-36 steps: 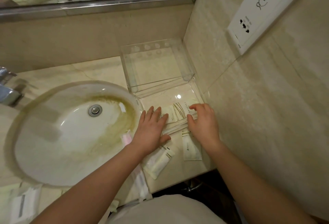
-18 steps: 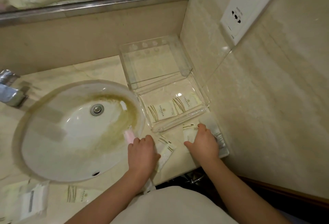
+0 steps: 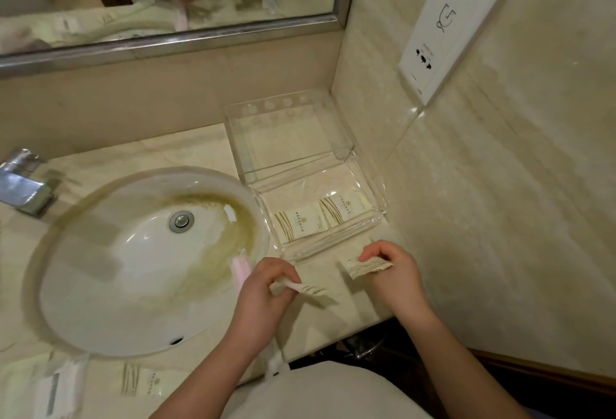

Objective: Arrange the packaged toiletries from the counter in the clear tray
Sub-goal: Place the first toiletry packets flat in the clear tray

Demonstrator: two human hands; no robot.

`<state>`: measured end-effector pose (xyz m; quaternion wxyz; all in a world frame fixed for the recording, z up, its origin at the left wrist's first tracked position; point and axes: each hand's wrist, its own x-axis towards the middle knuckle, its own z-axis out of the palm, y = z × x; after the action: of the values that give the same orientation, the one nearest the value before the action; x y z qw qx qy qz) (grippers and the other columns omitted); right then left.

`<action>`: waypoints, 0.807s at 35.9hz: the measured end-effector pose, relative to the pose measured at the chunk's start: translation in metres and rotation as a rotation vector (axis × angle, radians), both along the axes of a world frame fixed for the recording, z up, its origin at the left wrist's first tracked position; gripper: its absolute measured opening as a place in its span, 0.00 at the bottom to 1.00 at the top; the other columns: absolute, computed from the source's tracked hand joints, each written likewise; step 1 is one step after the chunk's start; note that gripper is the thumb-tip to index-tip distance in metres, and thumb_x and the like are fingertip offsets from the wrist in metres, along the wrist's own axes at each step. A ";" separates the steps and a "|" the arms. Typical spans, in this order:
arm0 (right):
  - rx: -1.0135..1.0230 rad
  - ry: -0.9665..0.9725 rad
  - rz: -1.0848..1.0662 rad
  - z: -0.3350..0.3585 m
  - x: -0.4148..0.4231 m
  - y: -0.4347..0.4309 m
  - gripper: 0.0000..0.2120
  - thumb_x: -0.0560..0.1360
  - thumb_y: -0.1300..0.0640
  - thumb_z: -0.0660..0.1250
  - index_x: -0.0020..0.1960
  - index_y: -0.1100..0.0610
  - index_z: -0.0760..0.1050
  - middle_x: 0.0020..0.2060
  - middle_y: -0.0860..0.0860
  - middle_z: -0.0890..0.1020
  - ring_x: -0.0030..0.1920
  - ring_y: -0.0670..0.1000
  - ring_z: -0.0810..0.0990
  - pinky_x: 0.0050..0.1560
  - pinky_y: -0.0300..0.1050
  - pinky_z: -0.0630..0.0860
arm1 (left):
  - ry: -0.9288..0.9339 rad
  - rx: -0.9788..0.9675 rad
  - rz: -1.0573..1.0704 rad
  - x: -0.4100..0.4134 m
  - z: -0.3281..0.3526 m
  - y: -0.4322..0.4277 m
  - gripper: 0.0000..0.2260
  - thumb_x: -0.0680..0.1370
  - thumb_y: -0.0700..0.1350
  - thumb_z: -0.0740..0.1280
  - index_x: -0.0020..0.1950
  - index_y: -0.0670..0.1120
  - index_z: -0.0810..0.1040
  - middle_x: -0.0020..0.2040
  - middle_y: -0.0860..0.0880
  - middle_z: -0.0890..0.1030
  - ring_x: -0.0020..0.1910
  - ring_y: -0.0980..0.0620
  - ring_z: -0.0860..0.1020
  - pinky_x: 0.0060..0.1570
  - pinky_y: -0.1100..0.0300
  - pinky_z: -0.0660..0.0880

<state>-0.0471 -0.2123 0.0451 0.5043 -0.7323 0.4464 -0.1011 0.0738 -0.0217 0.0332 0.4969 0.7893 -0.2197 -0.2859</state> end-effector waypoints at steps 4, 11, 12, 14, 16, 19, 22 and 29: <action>-0.022 -0.304 0.006 0.021 0.004 0.003 0.22 0.65 0.76 0.74 0.34 0.47 0.81 0.57 0.48 0.76 0.57 0.40 0.77 0.55 0.32 0.74 | 0.167 -0.110 0.159 0.009 0.017 0.000 0.15 0.69 0.26 0.71 0.37 0.47 0.85 0.64 0.60 0.73 0.62 0.65 0.74 0.55 0.69 0.73; 0.082 -0.463 0.197 0.034 0.008 0.003 0.21 0.66 0.76 0.73 0.35 0.48 0.83 0.38 0.47 0.78 0.40 0.45 0.79 0.40 0.36 0.73 | 0.327 -0.258 0.307 0.018 0.041 -0.006 0.17 0.69 0.25 0.70 0.33 0.48 0.86 0.41 0.48 0.87 0.45 0.54 0.84 0.44 0.64 0.78; 0.076 -0.466 0.197 0.035 0.008 0.004 0.20 0.66 0.76 0.73 0.36 0.49 0.83 0.38 0.48 0.77 0.40 0.45 0.78 0.40 0.36 0.73 | 0.340 -0.273 0.308 0.019 0.043 -0.007 0.18 0.69 0.25 0.70 0.33 0.48 0.86 0.39 0.48 0.87 0.42 0.54 0.84 0.40 0.65 0.78; 0.069 -0.468 0.197 0.038 0.009 0.005 0.19 0.66 0.77 0.73 0.37 0.51 0.82 0.39 0.50 0.78 0.40 0.44 0.79 0.40 0.34 0.74 | 0.331 -0.282 0.294 0.020 0.046 -0.007 0.18 0.70 0.24 0.69 0.34 0.47 0.86 0.39 0.48 0.87 0.41 0.54 0.84 0.38 0.66 0.78; 0.063 -0.466 0.195 0.041 0.011 0.006 0.19 0.66 0.77 0.73 0.40 0.52 0.82 0.42 0.49 0.79 0.44 0.43 0.81 0.42 0.33 0.75 | 0.317 -0.287 0.279 0.022 0.047 -0.007 0.18 0.71 0.25 0.68 0.36 0.47 0.86 0.41 0.47 0.87 0.44 0.53 0.84 0.42 0.65 0.79; 0.053 -0.484 0.210 0.039 0.011 0.004 0.21 0.66 0.76 0.67 0.49 0.53 0.82 0.48 0.47 0.80 0.52 0.48 0.81 0.49 0.36 0.77 | 0.407 -0.349 0.274 0.025 0.045 -0.007 0.13 0.68 0.32 0.66 0.39 0.46 0.87 0.45 0.43 0.86 0.50 0.44 0.83 0.48 0.55 0.79; 0.147 -0.539 0.202 0.035 0.009 0.001 0.29 0.64 0.75 0.58 0.61 0.58 0.79 0.54 0.55 0.78 0.58 0.55 0.80 0.57 0.43 0.77 | 0.359 -0.314 0.277 0.027 0.047 -0.008 0.07 0.70 0.38 0.68 0.41 0.46 0.85 0.43 0.46 0.84 0.44 0.46 0.80 0.45 0.57 0.77; 0.307 -0.504 -0.038 0.035 0.009 0.000 0.17 0.75 0.62 0.59 0.56 0.54 0.83 0.55 0.56 0.84 0.59 0.59 0.80 0.62 0.58 0.75 | 0.219 -0.146 0.184 0.034 0.041 -0.005 0.17 0.76 0.37 0.66 0.59 0.55 0.71 0.43 0.39 0.80 0.37 0.36 0.76 0.39 0.43 0.76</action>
<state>-0.0383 -0.2120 0.0803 0.7021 -0.5908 0.3308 -0.2203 0.1078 -0.0266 0.0745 0.5980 0.7321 -0.1112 -0.3067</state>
